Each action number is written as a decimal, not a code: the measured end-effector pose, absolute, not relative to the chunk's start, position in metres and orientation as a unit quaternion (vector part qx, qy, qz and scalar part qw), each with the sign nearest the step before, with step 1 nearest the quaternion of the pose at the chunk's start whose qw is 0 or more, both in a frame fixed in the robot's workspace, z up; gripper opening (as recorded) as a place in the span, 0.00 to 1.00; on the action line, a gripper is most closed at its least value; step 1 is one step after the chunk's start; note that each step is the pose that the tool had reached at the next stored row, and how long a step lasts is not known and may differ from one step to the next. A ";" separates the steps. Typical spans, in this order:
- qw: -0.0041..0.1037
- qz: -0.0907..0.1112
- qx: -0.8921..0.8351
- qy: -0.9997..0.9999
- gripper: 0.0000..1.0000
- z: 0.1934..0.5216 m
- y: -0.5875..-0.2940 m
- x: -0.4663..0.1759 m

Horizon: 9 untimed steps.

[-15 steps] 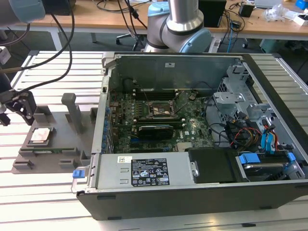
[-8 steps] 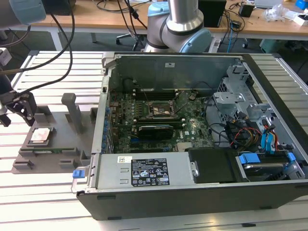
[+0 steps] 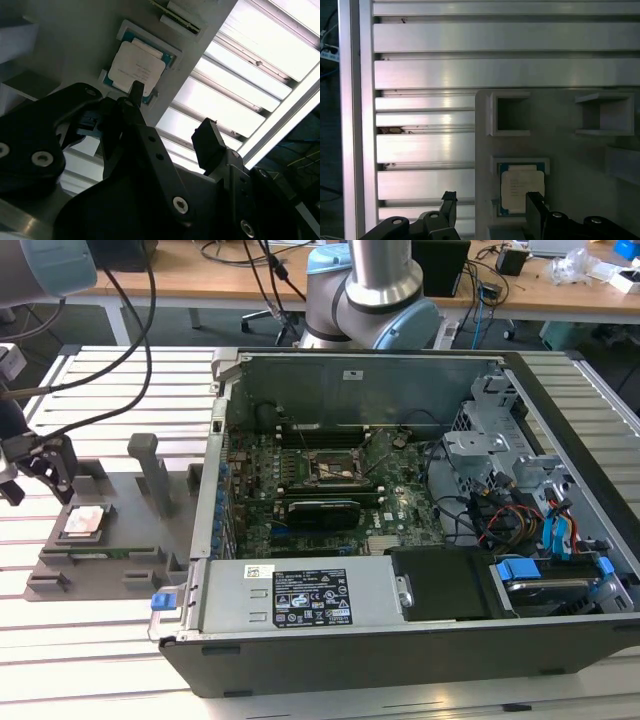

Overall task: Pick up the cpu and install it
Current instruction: 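Pick up the cpu and move it towards the insertion slot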

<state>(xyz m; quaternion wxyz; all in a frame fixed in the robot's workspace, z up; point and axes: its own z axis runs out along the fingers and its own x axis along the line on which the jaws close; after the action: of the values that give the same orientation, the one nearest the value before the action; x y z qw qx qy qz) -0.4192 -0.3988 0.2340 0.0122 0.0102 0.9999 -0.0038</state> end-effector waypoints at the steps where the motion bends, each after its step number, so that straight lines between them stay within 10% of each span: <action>1: 0.012 -0.004 0.010 1.000 0.66 0.234 -0.399 -0.419; 9: 0.012 -0.004 0.010 1.000 0.66 0.229 -0.399 -0.419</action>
<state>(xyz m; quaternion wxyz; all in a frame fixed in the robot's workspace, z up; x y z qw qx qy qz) -0.4192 -0.3989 0.2295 0.0123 0.0102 0.9999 -0.0038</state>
